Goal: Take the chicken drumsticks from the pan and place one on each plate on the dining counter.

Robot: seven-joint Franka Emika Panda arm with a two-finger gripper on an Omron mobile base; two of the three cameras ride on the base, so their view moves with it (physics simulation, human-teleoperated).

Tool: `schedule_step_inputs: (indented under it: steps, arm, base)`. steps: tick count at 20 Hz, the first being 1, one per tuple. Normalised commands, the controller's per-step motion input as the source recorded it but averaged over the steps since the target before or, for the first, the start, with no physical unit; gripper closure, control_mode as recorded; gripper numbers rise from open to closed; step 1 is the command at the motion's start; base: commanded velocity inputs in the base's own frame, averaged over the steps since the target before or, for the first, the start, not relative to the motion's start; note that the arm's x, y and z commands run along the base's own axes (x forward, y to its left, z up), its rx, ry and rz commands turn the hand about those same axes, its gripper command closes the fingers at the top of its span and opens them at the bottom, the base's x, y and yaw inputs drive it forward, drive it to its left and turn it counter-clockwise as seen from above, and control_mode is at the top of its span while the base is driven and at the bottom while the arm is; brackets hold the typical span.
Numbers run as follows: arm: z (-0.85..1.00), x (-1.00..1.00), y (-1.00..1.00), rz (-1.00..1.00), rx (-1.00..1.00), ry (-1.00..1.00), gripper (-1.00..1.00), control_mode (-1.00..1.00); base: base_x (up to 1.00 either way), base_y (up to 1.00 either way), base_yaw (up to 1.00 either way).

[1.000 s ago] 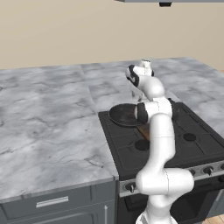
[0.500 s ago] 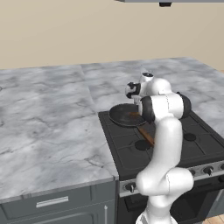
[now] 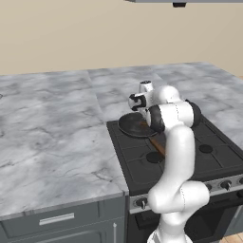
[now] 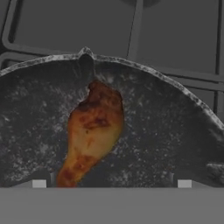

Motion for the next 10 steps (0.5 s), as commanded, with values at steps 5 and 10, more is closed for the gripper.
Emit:
schedule_step_inputs:
  steps: [5, 10]
  arm:
    - [-0.02, 0.09, -0.07, 0.00, 0.00, 0.14, -1.00, -1.00]
    - [-0.08, 0.00, -0.14, 0.00, 0.03, -0.06, -1.00, -1.00]
  base:
    - [0.00, 0.00, 0.00]
    - [0.00, 0.00, 0.00]
